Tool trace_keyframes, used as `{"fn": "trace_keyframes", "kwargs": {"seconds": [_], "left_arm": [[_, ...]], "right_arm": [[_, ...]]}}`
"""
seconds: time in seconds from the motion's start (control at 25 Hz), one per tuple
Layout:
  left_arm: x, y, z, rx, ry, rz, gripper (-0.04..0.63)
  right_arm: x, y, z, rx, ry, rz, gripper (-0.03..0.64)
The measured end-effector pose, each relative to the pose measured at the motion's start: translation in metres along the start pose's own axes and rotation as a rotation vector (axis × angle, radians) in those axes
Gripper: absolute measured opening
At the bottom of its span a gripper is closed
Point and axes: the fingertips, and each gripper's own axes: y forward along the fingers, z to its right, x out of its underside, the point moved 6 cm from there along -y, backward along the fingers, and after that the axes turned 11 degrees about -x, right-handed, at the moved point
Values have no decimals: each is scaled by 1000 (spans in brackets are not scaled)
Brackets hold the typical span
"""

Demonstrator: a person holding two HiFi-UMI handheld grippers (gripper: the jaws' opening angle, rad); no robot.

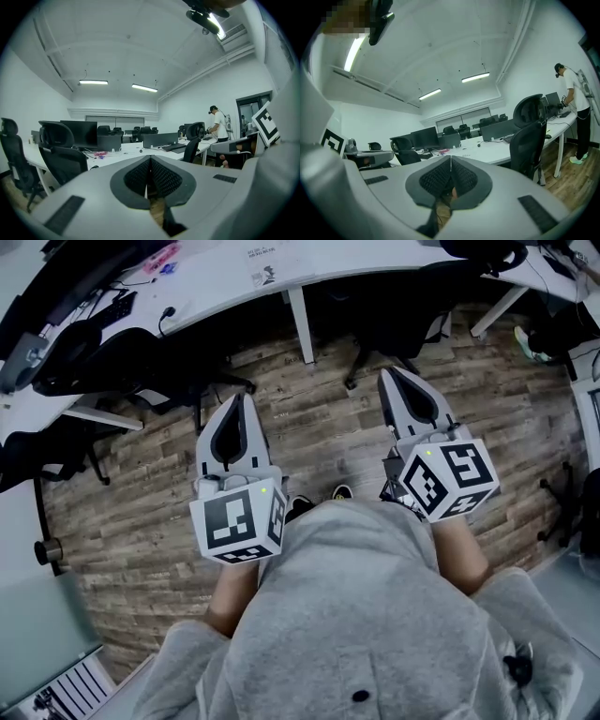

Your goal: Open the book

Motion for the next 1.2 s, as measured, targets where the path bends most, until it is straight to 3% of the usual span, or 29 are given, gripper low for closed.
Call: {"fn": "trace_keyframes", "kwargs": {"seconds": [1.2], "left_arm": [[-4,-26,24,-61,-5,21,8]], "right_arm": [[6,-14,7,-106,-19,-13,26]]}}
